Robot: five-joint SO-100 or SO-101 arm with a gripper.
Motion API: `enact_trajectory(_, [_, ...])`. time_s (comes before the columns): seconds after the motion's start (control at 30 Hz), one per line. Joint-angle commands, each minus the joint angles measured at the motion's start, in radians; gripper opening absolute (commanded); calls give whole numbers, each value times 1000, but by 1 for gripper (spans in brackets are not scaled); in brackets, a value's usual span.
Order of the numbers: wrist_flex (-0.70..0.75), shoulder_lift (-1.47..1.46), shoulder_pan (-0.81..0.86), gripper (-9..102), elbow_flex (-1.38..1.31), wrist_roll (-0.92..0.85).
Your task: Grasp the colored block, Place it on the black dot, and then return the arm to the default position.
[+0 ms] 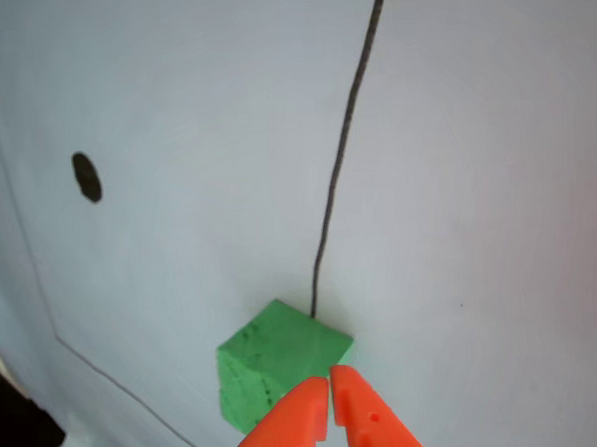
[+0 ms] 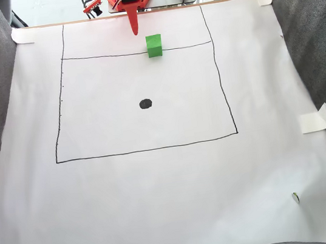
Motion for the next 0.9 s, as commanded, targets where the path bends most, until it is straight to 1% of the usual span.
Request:
enact_trajectory(0.0, [3, 3, 11, 0, -12, 8])
enact_trajectory(0.87, [0, 3, 5, 0, -12, 2])
